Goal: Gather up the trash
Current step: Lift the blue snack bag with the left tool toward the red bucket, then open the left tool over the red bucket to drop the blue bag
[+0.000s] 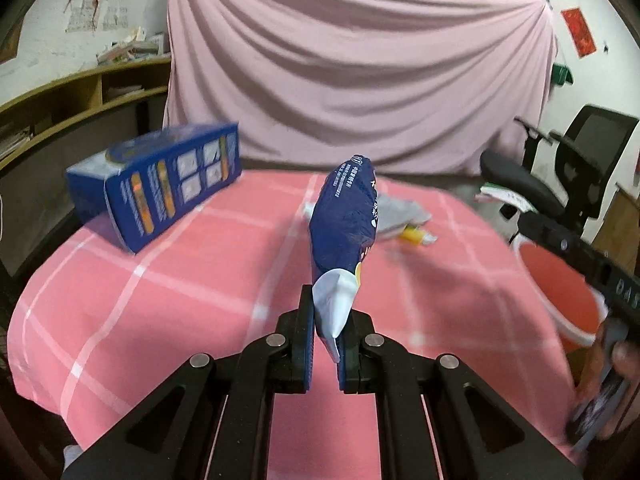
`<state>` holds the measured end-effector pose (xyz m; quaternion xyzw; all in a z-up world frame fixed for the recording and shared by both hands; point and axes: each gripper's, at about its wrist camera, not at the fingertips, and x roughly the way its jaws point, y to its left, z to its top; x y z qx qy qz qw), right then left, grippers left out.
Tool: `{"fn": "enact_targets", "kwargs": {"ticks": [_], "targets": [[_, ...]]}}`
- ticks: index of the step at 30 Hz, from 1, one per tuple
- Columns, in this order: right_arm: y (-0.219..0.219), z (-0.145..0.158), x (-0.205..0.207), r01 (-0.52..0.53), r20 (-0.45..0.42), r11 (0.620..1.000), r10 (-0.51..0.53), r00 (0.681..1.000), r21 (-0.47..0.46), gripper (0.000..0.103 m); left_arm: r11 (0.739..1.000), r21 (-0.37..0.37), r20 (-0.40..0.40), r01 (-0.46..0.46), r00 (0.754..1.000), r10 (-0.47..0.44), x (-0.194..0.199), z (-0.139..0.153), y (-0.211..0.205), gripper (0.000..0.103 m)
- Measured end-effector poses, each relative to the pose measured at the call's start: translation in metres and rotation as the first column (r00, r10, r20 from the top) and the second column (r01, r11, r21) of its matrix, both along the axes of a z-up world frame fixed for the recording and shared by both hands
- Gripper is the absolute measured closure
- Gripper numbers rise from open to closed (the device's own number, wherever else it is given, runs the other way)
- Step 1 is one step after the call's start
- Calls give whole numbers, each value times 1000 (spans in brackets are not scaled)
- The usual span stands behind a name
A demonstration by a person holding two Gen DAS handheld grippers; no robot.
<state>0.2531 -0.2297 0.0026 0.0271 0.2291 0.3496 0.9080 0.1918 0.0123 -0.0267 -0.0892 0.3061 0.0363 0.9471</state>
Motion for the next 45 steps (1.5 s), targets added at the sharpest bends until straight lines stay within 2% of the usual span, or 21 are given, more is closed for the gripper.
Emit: {"fn": "enact_targets", "kwargs": {"ticks": [6,12,14,16,19,22,26,30,39,44,45], "targets": [[-19,12,-22,64,134,993,-77,988,99,53,999,23,124,25,992,-27,1,33,-28,96],[-42,24,-37,146,251,973,-189,949,181,53,995,68,251,76,964,-91,-1,63,-62,96],[-54,27,-40,173,270,963,-226,936,208,61,991,85,279,103,952,-123,1,72,-74,96],[-64,28,-36,197,272,955,-254,928,220,63,987,100,289,126,946,-150,5,78,-85,96],[-69,20,-23,219,213,953,-264,941,210,63,982,104,268,157,946,-180,16,81,-102,96],[-76,5,1,194,67,960,-211,975,200,63,981,84,206,173,960,-187,26,71,-108,96],[-77,-5,9,188,-4,966,-190,982,177,62,984,39,120,173,977,-177,30,52,-111,96],[-78,-6,2,213,8,968,-216,976,129,61,983,8,62,182,981,-182,28,36,-113,96],[-107,-6,-4,295,15,938,-302,953,181,51,966,-13,53,258,965,-257,36,40,-138,96],[-120,5,-11,375,86,907,-396,914,193,48,951,-34,49,308,951,-307,53,44,-156,96],[-125,8,-14,399,104,894,-425,899,205,41,946,-31,52,323,945,-322,56,45,-162,96]]}}
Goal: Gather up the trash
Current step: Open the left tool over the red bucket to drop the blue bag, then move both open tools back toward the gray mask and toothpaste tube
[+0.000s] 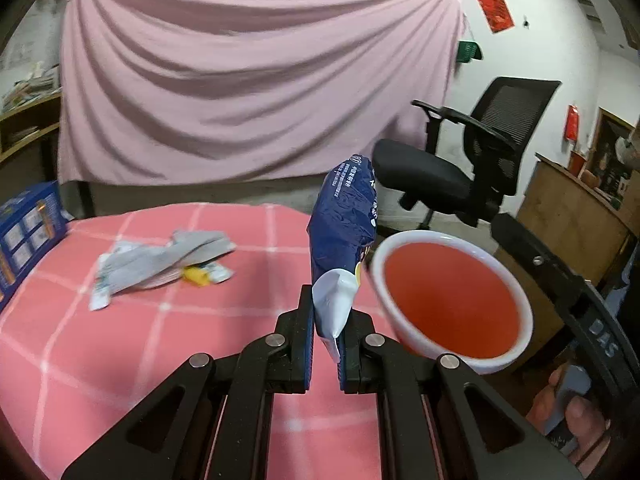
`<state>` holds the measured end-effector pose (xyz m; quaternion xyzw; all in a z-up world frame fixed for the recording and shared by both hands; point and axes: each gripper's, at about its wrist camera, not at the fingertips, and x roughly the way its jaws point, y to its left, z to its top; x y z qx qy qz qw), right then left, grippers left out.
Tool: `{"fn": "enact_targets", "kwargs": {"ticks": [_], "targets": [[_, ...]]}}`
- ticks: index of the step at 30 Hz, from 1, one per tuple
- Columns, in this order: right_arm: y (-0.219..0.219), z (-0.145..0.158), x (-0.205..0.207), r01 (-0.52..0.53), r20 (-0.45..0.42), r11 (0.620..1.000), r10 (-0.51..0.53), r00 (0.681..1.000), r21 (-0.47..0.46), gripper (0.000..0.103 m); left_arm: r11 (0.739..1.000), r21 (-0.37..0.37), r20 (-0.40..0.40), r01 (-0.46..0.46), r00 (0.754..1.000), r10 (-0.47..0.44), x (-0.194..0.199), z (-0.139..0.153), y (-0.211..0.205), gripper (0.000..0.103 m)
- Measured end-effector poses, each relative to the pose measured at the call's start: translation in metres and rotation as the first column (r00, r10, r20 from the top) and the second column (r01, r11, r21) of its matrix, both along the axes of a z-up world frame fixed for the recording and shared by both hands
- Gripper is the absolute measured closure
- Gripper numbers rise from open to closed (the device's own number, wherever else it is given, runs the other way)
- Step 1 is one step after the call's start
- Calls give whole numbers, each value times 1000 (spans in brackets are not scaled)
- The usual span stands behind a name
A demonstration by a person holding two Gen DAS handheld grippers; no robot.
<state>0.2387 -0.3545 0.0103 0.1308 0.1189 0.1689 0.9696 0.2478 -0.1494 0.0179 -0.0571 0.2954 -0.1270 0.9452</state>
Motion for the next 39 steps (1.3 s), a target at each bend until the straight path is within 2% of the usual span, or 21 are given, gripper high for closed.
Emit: {"fn": "enact_targets", "kwargs": {"ticks": [1,5,6,9,11,12,13,16,20,25,27,29,33,35,39], "targets": [[-4,1,-2,22,15,1000,-22,1000,3,34,1000,2,2,17,1000,-17,3,1,-5,96],[-25,5,-7,117,52,993,-117,992,16,26,996,20,-2,88,996,-88,16,2,-31,95],[-32,4,-6,143,49,989,-144,988,27,21,994,21,-10,110,994,-110,20,2,-39,95],[-54,1,-5,203,26,976,-205,978,73,17,985,18,-53,171,984,-170,32,-3,-56,94],[-67,-3,-4,244,5,965,-246,969,95,12,980,1,-80,201,976,-200,38,-5,-65,78],[-71,-4,-4,258,-3,960,-259,966,104,9,978,-7,-84,208,974,-208,40,-6,-68,57],[-76,-5,-4,273,-11,955,-273,962,114,7,978,-13,-79,209,975,-210,40,-6,-70,46],[-82,-6,-4,296,-23,947,-295,955,125,4,979,-17,-63,204,977,-205,41,-4,-71,46],[-79,-1,-7,298,0,947,-300,954,120,3,990,-15,-36,143,989,-144,36,0,-57,46],[-59,13,-16,275,87,956,-284,955,99,0,998,-47,39,45,998,-43,26,17,-22,45],[-48,18,-19,260,120,961,-270,956,91,0,999,-52,79,5,997,-1,19,26,-6,41],[-39,23,-22,247,152,965,-258,954,83,0,998,-48,130,-37,990,43,10,35,11,29],[-13,35,-27,211,222,976,-220,950,60,0,993,-44,221,-111,968,118,-10,48,43,17],[0,39,-31,196,254,979,-202,946,47,0,987,-51,260,-153,952,161,-21,52,61,4],[33,45,-39,153,326,988,-150,933,17,0,972,-73,335,-223,912,235,-43,55,96,2]]}}
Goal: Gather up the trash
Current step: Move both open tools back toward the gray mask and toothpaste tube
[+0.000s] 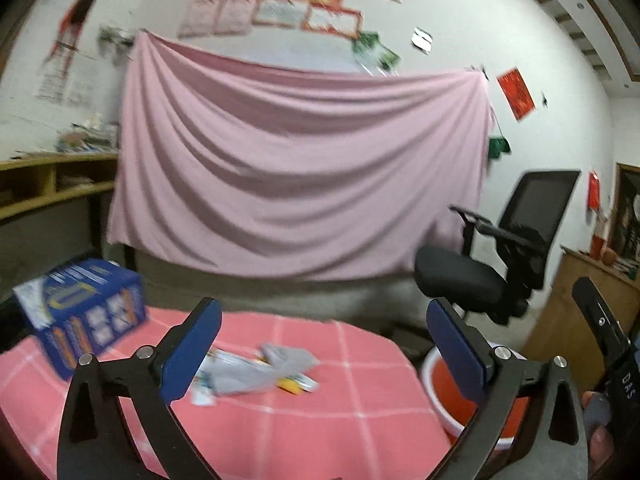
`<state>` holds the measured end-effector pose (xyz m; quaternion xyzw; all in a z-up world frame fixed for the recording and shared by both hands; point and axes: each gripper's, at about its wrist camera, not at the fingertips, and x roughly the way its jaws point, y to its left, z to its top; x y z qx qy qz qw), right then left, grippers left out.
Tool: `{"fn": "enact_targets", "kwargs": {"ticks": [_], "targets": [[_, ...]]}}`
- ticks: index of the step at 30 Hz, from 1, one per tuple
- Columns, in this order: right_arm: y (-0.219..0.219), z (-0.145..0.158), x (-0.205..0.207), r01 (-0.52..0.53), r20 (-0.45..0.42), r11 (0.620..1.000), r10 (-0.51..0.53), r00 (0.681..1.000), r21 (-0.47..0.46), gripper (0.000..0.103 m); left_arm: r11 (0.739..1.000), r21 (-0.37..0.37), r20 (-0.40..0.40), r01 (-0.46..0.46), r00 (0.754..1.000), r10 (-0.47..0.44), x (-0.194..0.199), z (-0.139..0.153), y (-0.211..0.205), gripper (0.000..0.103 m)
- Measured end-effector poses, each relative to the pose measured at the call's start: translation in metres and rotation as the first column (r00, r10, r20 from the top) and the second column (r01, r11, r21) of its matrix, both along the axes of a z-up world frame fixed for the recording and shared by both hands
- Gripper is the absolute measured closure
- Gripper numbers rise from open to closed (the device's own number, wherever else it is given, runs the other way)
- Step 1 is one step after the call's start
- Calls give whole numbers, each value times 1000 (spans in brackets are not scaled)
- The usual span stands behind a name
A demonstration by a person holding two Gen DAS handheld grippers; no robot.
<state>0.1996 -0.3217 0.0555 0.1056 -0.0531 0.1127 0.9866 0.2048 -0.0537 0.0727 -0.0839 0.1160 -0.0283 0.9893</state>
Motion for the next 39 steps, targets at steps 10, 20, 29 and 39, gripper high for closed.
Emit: {"fn": "enact_targets", "kwargs": {"ticks": [10,20,29,39], "targets": [[74,-4,2,-97,44,988,103,994,-120,0,988,44,84,-151,986,147,-36,-14,66,2],[118,-24,39,-156,-129,955,126,984,-251,0,986,106,-51,-126,990,132,-8,-54,96,2],[130,-49,87,-232,-385,932,112,916,-279,0,990,121,-317,-78,941,113,41,-98,108,2],[156,-89,131,-430,-680,854,129,722,-294,28,996,92,-524,19,851,32,84,-126,102,23]]}}
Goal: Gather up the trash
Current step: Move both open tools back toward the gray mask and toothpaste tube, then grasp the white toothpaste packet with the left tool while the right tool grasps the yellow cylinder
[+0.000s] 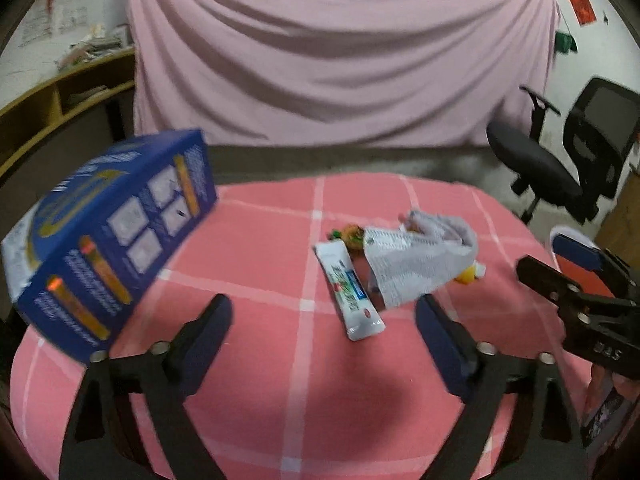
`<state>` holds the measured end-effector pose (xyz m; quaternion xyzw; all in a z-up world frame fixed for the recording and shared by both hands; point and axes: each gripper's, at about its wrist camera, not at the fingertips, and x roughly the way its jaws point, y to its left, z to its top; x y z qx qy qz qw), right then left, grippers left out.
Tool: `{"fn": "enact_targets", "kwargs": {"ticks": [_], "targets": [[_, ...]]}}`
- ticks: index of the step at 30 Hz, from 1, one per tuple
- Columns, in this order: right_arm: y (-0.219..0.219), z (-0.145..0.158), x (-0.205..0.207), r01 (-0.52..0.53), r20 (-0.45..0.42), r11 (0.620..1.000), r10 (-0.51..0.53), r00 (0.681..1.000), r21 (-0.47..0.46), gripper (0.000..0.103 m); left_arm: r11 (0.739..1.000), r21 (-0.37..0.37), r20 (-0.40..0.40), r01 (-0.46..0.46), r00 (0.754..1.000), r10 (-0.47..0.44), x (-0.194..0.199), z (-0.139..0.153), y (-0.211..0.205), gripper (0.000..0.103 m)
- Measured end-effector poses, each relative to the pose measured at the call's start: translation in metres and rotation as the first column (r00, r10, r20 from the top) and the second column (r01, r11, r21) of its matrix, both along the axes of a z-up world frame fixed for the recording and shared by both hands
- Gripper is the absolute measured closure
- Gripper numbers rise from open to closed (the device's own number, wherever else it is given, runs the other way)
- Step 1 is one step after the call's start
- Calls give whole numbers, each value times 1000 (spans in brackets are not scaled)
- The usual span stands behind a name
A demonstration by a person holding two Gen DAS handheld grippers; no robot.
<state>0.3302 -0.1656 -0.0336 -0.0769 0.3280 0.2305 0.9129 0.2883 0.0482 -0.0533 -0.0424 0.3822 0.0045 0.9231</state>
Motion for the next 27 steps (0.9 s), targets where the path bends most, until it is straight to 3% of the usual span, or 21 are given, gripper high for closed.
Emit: {"fn": "enact_targets", "kwargs": {"ticks": [1,3,4,6,9,17,24,27], "targets": [[1,-3,3,-12,-29,1000,12,1000,-1,36,1000,1,-21,10,1000,-10,3,-3,-1,30],[1,-7,9,-27,-77,1000,28,997,4,39,999,-12,-57,34,998,-35,9,-8,-2,42],[1,-9,12,-39,-102,999,40,994,10,46,999,-19,-70,43,997,-44,10,-8,-3,48],[4,-12,16,-54,-133,999,54,990,7,55,998,-22,-99,60,993,-62,15,-10,-5,50],[13,-16,20,-79,-148,997,75,986,-25,55,998,18,-120,63,991,-61,19,-12,-10,50],[35,-23,32,-194,-186,978,178,966,-72,64,999,28,-119,31,992,-28,28,-12,-12,81],[41,-28,31,-263,-227,962,242,943,-68,87,998,62,-104,9,995,-3,24,-15,-20,84],[40,-27,25,-272,-222,960,251,942,-69,89,999,52,-102,-9,995,15,17,-15,-21,84]]}}
